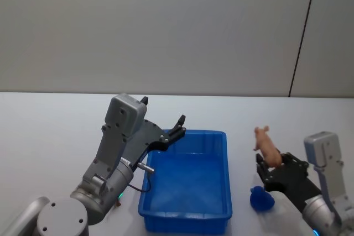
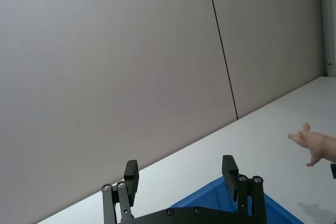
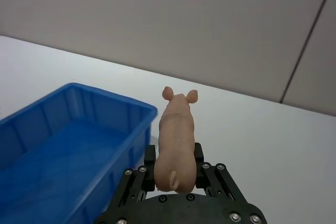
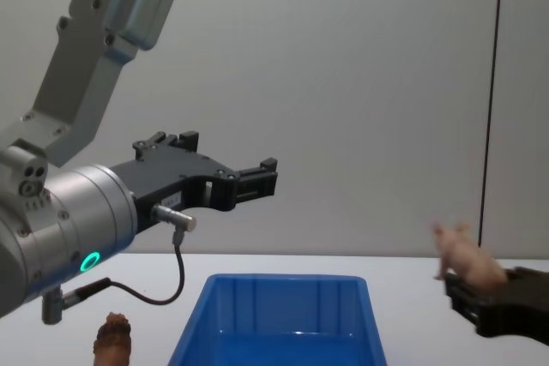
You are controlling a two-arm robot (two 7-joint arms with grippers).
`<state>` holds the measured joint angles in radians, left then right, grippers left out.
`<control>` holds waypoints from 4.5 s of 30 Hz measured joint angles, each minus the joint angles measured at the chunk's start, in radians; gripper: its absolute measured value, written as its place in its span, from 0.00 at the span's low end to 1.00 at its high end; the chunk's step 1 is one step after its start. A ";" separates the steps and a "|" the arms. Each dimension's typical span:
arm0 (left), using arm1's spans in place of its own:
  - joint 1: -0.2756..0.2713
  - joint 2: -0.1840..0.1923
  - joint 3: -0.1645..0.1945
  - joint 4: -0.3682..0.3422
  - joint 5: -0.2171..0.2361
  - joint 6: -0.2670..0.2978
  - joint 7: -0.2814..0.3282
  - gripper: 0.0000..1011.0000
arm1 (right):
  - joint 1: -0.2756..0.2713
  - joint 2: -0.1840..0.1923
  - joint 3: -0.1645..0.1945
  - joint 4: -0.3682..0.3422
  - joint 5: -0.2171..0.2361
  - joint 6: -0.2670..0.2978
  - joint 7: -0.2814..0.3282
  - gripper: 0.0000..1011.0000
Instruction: Pick up the two dolls from the table and place them into the box.
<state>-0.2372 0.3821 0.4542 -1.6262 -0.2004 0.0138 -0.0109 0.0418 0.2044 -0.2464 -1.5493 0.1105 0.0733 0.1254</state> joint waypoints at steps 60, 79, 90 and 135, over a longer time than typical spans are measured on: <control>0.000 0.000 0.000 0.000 0.000 0.000 0.000 0.99 | 0.147 -0.051 -0.024 0.160 -0.033 -0.015 0.146 0.99; 0.000 0.000 0.000 0.000 0.000 0.000 0.000 0.99 | 0.040 0.015 -0.002 0.079 -0.005 0.012 0.126 0.99; 0.000 0.000 0.000 0.000 0.000 0.000 0.000 0.99 | 0.035 0.022 -0.002 0.132 -0.008 0.007 0.155 0.99; 0.000 0.000 0.000 0.000 0.000 0.000 0.000 0.99 | 0.114 -0.010 -0.018 0.286 -0.034 -0.076 0.196 0.22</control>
<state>-0.2372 0.3821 0.4542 -1.6262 -0.2004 0.0139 -0.0109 0.1555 0.1948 -0.2649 -1.2635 0.0766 -0.0027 0.3217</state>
